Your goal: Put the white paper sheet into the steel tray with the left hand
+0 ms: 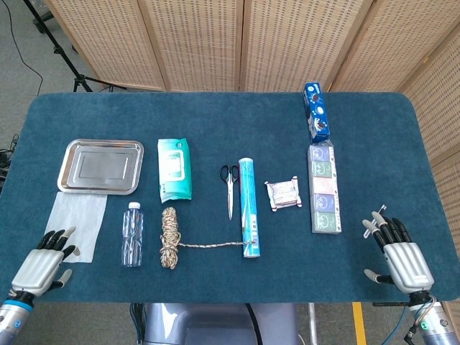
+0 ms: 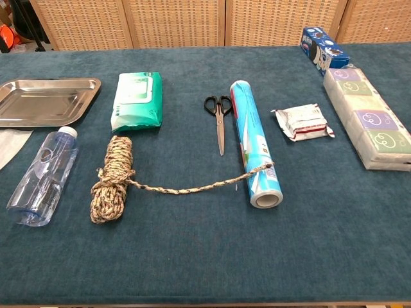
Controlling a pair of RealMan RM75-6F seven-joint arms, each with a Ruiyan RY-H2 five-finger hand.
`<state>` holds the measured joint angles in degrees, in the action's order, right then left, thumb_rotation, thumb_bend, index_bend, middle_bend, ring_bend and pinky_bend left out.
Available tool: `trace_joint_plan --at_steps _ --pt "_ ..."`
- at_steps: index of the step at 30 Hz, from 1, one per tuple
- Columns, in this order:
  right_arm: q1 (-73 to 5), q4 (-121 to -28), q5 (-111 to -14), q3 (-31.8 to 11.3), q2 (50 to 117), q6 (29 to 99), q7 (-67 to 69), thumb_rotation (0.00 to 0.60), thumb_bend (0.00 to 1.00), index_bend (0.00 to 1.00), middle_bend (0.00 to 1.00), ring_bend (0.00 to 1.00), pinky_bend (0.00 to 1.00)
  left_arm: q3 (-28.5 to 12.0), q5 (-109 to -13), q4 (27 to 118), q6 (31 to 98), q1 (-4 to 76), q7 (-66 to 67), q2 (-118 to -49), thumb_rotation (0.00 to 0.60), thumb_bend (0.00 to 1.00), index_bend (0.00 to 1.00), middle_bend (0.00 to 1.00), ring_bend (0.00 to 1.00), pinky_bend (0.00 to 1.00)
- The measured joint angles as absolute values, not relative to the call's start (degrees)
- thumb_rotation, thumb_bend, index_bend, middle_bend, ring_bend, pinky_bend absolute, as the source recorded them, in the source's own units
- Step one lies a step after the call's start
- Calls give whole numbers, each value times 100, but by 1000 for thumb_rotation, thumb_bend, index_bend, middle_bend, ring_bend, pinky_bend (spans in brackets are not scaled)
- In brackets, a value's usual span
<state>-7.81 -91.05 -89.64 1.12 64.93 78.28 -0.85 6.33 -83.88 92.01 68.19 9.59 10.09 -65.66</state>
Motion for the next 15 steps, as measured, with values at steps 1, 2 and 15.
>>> trace_joint_plan --at_steps 1,2,15 --pt "-780 -9105 -8963 110 6493 7828 -83 600 0 113 0 0 0 631 -8378 9167 6827 950 1039 -6597 600 401 391 0 0 0" --pt "-780 -9104 -8965 109 6493 7831 -79 600 0 112 0 0 0 629 -8370 9142 6835 944 1058 -6619 600 402 391 0 0 0" --pt "-762 -9091 -9012 108 6492 7896 -35 600 0 113 0 0 0 579 -8362 8789 6999 866 1305 -6956 600 406 391 0 0 0"
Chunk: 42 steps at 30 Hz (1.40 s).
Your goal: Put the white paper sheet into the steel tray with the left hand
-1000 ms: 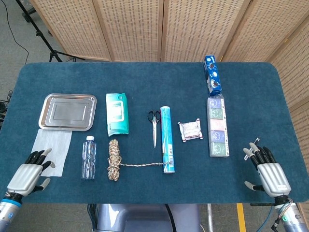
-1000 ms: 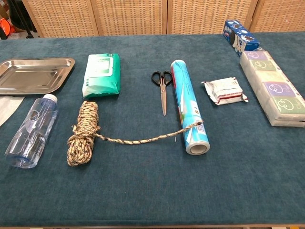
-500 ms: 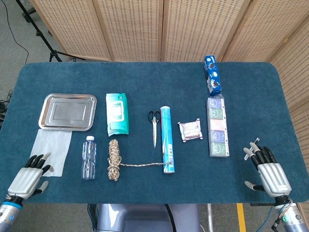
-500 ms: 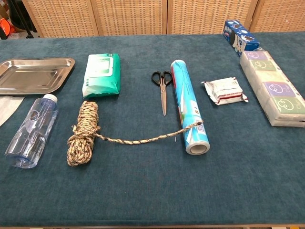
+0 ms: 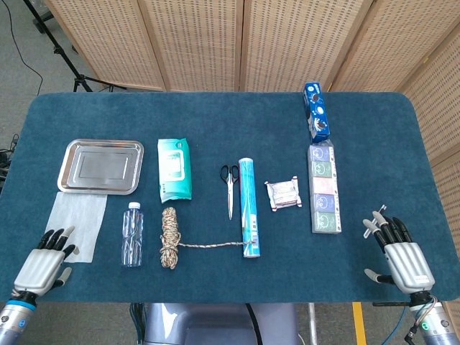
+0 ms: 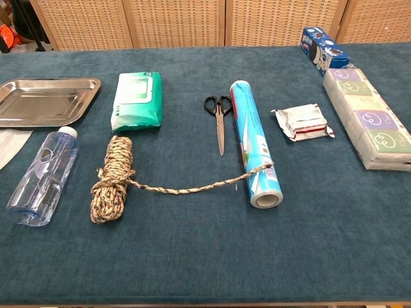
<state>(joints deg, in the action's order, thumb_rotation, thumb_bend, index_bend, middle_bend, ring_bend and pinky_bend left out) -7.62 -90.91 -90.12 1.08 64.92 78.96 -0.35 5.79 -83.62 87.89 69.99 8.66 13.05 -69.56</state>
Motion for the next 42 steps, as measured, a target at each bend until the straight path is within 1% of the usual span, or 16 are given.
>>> trace_joint_plan --at_steps 13,17,30,42 --pt "-748 -9076 -9025 98 6491 7935 4 600 0 113 0 0 0 606 -8516 8303 7229 756 1524 -7360 600 421 394 0 0 0" --pt "-746 -9073 -9035 95 6489 7951 20 600 0 112 0 0 0 594 -8549 8253 7279 739 1539 -7412 600 439 394 0 0 0" --pt "-732 -9059 -9049 87 6487 7986 53 600 0 112 0 0 0 589 -8543 8088 7258 721 1602 -7561 600 440 393 0 0 0" --pt "-725 -9056 -9062 82 6484 8009 72 600 0 112 0 0 0 539 -8593 7741 7406 683 1830 -7788 600 441 394 0 0 0"
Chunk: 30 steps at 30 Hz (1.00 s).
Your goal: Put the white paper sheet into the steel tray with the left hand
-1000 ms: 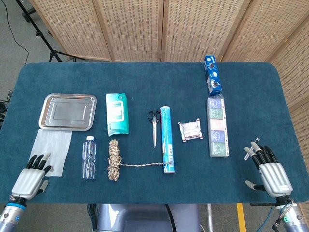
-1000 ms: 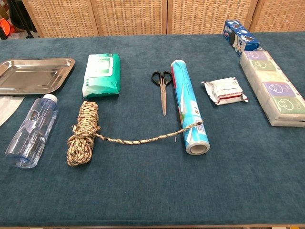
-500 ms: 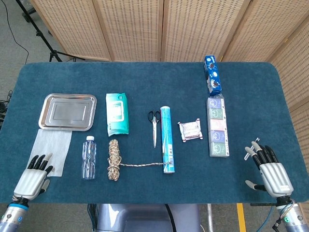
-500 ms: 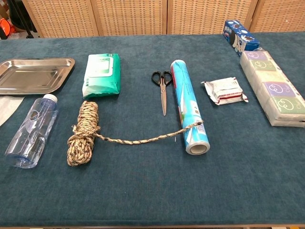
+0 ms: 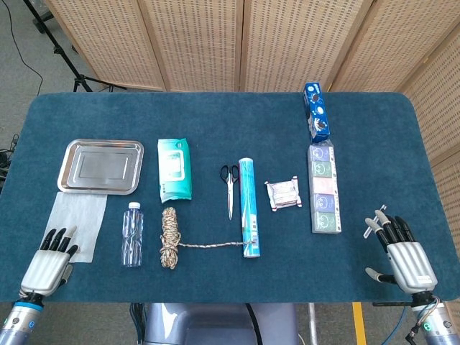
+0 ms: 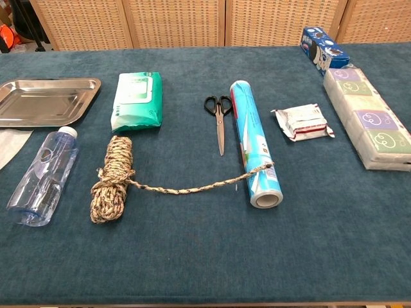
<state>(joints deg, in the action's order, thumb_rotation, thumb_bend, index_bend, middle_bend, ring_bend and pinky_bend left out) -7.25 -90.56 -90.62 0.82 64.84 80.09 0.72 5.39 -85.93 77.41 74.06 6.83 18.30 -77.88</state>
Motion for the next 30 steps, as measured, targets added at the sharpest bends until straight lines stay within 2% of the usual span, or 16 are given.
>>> trace_joint_plan --at_steps 30 --pt "-701 -9023 -9098 63 6487 8092 151 600 0 112 0 0 0 529 -8603 7445 7395 663 2075 -8023 600 461 402 0 0 0"
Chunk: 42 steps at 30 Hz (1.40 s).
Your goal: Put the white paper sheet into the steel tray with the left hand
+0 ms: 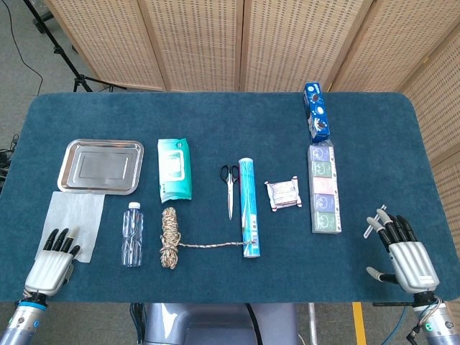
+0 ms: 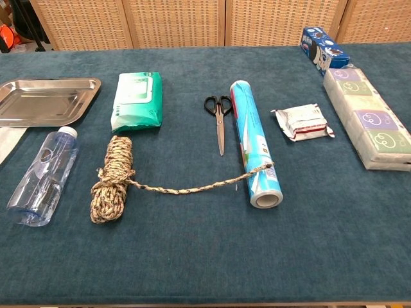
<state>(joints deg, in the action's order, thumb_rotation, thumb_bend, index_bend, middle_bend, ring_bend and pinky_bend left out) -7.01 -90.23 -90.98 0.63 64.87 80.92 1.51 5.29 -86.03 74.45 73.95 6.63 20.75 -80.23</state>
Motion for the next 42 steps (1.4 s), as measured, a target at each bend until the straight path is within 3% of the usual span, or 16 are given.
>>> trace_joint_plan --at_steps 9,25,35,42 --pt "-693 -9019 -9120 64 6490 8120 150 600 0 113 0 0 0 502 -8622 7385 7481 640 2059 -8081 600 508 506 0 0 0" --pt "-682 -9008 -9156 67 6499 8157 160 600 0 112 0 0 0 486 -8601 7177 7477 618 2038 -8221 600 519 555 0 0 0" --pt "-679 -9011 -9157 68 6502 8158 150 600 0 113 0 0 0 442 -8670 7171 7690 581 1970 -8239 600 562 684 0 0 0" --pt "-678 -9011 -9162 66 6499 8166 161 600 0 113 0 0 0 329 -8726 7287 7895 580 1955 -8160 600 566 700 0 0 0"
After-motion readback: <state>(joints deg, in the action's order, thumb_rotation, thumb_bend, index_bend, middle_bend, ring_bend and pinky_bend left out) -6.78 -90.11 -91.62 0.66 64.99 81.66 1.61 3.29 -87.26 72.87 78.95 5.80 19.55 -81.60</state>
